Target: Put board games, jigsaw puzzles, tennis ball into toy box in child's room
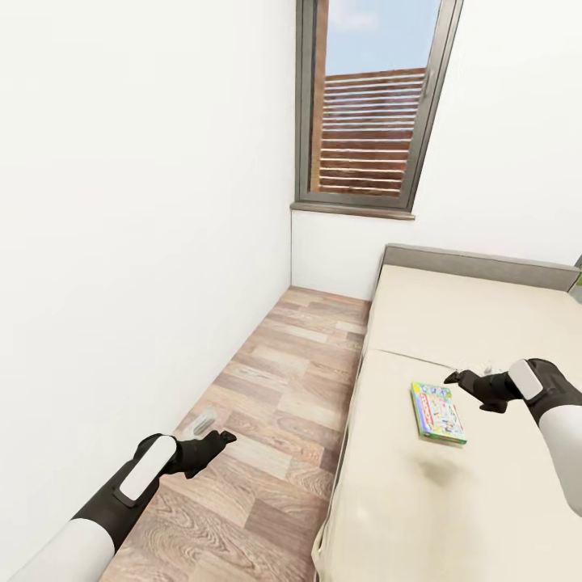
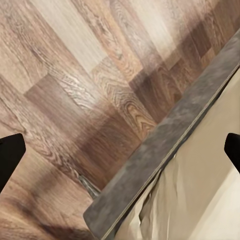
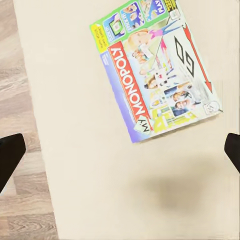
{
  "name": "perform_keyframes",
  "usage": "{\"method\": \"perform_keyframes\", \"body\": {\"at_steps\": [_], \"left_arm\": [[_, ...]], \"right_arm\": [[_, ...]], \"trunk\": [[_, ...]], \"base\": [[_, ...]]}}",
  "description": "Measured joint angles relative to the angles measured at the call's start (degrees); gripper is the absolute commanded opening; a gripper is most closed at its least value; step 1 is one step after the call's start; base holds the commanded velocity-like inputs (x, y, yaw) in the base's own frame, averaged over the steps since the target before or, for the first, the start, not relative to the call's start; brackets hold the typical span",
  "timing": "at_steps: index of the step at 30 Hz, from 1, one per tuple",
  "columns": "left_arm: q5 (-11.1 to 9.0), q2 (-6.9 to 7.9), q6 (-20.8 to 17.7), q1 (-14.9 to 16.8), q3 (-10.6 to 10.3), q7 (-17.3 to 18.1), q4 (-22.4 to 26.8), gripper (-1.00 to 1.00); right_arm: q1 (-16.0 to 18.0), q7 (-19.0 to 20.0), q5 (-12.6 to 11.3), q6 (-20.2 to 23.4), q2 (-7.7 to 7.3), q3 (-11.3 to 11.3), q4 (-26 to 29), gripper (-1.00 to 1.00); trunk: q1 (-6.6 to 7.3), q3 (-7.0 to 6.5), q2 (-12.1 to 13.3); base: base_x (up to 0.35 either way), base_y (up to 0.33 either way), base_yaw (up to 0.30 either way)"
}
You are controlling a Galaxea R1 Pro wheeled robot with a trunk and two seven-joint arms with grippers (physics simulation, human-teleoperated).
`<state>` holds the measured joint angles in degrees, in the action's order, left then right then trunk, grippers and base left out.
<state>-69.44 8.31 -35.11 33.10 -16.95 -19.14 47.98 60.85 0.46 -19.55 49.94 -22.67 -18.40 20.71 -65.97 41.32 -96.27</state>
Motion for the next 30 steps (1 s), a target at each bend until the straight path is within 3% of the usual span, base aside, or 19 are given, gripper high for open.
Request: {"method": "perform_keyframes", "body": {"at_steps": [6,10,21,25,30], "left_arm": [[0.0,-0.02,-0.1,0.0,0.1,0.0,0.0,1.0],[0.0,-0.03,-0.1,0.0,0.1,0.0,0.0,1.0],[0.0,0.02,-0.1,0.0,0.1,0.1,0.0,1.0],[-0.2,0.11,-0.3,-0.1,0.2,0.3,0.0,1.0],[0.0,0.15,-0.3,-0.1,0.2,0.2,0.0,1.0]], "right_arm": [[3.0,-6.9,0.9,-4.3,0.63,0.3,-1.7,1.0],[3.7,-8.2,0.8,-5.6,0.69,0.3,-1.8,1.0],[3.9,-8.9,0.7,-5.8,0.49,0.3,1.0,1.0],[3.9,-8.9,0.6,-5.2,0.39,0.2,1.1,1.0],[3.9,-4.5,0.5,-2.9,0.31,0.2,0.9,1.0]], "trunk": [[-1.32,1.07,-2.4],[-2.2,1.79,-4.0],[-4.61,4.12,-8.4],[-4.62,4.47,-8.4],[-4.62,4.93,-8.4]], "base": [[0.0,0.0,0.0],[0.0,0.0,0.0],[0.0,0.0,0.0],[0.0,0.0,0.0],[0.0,0.0,0.0]]}}
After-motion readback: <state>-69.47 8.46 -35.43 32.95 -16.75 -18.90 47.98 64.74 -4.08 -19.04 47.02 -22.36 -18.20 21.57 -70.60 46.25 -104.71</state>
